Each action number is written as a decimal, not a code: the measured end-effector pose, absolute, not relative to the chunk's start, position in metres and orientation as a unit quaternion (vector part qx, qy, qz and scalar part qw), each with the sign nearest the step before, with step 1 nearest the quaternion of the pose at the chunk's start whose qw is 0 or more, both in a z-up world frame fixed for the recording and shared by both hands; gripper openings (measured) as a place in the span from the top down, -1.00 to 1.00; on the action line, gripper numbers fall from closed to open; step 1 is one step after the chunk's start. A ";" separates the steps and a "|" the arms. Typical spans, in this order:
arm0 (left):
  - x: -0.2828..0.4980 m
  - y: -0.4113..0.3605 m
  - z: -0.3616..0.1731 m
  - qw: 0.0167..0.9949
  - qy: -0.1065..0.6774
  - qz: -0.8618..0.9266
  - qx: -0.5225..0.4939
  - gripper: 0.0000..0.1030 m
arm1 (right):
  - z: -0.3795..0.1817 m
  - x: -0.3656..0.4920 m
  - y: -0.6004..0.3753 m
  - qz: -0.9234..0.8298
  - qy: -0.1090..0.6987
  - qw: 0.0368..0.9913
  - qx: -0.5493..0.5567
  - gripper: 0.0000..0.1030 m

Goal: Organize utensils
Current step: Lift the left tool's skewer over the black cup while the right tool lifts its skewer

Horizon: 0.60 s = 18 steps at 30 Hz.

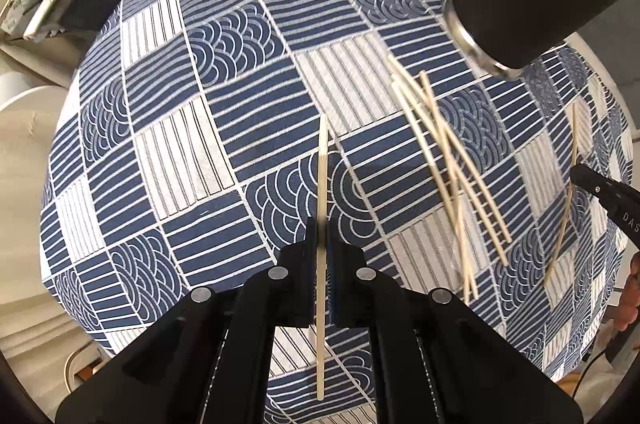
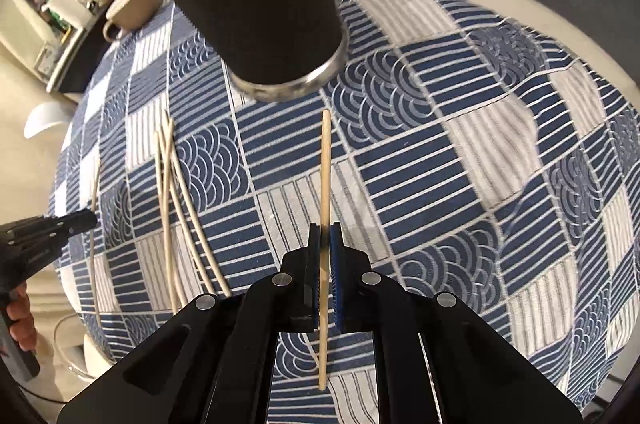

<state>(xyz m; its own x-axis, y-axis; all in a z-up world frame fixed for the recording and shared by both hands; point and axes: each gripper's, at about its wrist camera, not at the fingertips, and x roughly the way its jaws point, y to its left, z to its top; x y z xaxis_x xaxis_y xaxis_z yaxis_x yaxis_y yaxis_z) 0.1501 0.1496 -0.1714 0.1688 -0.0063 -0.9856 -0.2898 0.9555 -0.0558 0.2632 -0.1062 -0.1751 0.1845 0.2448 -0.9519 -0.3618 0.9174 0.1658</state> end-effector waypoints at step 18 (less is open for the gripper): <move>0.179 0.108 -0.048 0.833 0.543 0.098 -0.049 0.91 | -0.057 0.258 -0.167 0.177 0.506 0.844 -0.021 0.91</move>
